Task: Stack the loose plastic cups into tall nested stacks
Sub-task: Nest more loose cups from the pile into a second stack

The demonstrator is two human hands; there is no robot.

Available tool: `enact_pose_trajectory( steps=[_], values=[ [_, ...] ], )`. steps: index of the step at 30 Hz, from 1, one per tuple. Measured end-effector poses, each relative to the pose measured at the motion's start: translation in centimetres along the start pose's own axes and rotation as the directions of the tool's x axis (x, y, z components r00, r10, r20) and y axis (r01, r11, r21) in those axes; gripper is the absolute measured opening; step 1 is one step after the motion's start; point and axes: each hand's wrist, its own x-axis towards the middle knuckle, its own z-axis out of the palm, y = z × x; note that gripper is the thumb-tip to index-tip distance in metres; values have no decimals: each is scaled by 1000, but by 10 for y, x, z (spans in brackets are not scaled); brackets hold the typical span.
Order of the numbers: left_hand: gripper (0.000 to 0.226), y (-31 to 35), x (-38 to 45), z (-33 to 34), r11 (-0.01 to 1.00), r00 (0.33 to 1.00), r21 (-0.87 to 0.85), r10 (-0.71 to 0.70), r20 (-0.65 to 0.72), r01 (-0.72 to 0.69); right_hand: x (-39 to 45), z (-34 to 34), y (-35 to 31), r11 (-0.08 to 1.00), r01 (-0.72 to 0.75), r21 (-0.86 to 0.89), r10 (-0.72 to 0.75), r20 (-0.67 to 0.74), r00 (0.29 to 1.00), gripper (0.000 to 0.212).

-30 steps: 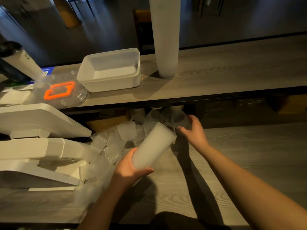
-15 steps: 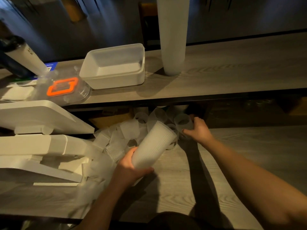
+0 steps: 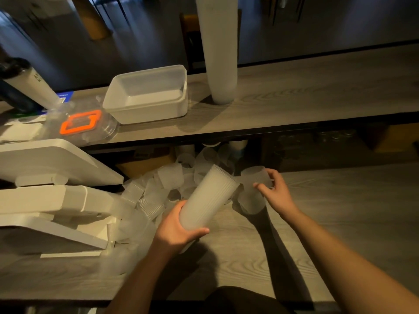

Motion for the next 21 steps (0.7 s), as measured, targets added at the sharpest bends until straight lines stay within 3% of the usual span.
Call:
enact_pose_trajectory(
  steps=[6, 9, 14, 17, 21],
  values=[
    [92, -3, -5, 2, 998, 1000, 53, 17, -15, -16, -16, -7, -20, 974, 21, 225, -11, -46, 999, 49],
    [88, -1, -10, 4, 999, 1000, 44, 24, -9, -24, -21, -8, -29, 950, 11, 313, -11, -2, 1000, 54],
    [93, -2, -14, 4, 997, 999, 68, 38, -21, -37, -27, -14, -49, 986, 109, 129, -123, 108, 986, 56],
    [90, 0, -17, 3, 996, 999, 78, 47, -18, -45, -27, -21, -57, 983, 155, 104, -171, 170, 971, 52],
    [93, -3, -18, 2, 990, 998, 127, 60, -1, -59, -30, -26, -70, 991, 110, 79, -128, 280, 951, 58]
  ],
)
